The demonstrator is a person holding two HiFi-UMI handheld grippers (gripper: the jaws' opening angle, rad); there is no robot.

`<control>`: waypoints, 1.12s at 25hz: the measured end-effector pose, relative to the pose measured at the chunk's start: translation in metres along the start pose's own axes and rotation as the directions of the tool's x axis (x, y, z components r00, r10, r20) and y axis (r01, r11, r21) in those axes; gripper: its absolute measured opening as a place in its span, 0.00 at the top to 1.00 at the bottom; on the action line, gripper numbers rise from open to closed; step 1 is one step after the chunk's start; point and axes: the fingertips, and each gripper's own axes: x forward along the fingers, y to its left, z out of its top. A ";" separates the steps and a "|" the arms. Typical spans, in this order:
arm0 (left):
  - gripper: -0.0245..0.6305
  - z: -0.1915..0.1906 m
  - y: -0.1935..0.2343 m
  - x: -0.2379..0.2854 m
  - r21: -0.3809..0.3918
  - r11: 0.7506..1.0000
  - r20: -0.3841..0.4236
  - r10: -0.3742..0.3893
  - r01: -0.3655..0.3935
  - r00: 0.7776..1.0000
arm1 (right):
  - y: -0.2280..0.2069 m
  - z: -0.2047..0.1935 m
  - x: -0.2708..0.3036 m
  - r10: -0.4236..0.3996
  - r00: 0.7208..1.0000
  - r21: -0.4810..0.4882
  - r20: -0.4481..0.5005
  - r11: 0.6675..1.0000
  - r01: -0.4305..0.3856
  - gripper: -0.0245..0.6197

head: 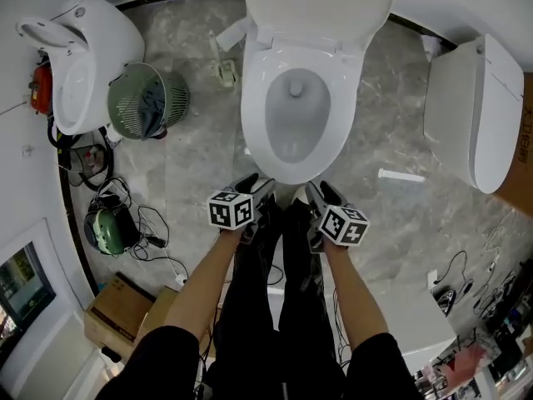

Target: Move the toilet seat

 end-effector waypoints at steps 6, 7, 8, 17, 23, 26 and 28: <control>0.43 -0.022 0.036 0.044 -0.122 0.992 -0.057 -0.039 0.032 0.998 | -0.055 -0.026 0.039 -0.056 0.998 0.203 -0.010 0.978 0.057 0.57; 0.43 -0.025 0.043 0.049 -0.129 0.991 -0.066 -0.046 0.038 0.997 | -0.058 -0.033 0.046 -0.053 0.998 0.228 -0.022 0.972 0.056 0.55; 0.43 -0.025 0.049 0.053 -0.136 0.990 -0.069 -0.053 0.043 0.996 | -0.059 -0.039 0.055 -0.045 0.998 0.249 -0.035 0.967 0.052 0.53; 0.41 -0.012 0.055 0.074 -0.254 0.962 0.024 -0.098 0.101 0.995 | -0.063 -0.050 0.097 0.015 0.997 0.322 -0.082 0.947 0.012 0.45; 0.44 -0.010 0.049 0.063 -0.305 0.944 0.069 -0.108 0.124 0.992 | -0.062 -0.041 0.084 0.019 1.000 0.489 0.014 0.872 -0.024 0.49; 0.49 -0.002 0.043 0.054 -0.280 0.950 0.073 -0.121 0.136 0.990 | -0.057 -0.037 0.075 0.029 1.000 0.451 0.007 0.892 -0.029 0.56; 0.49 0.000 0.034 0.045 -0.276 0.952 0.069 -0.120 0.135 0.990 | -0.053 -0.035 0.064 0.039 0.999 0.474 0.017 0.879 -0.042 0.62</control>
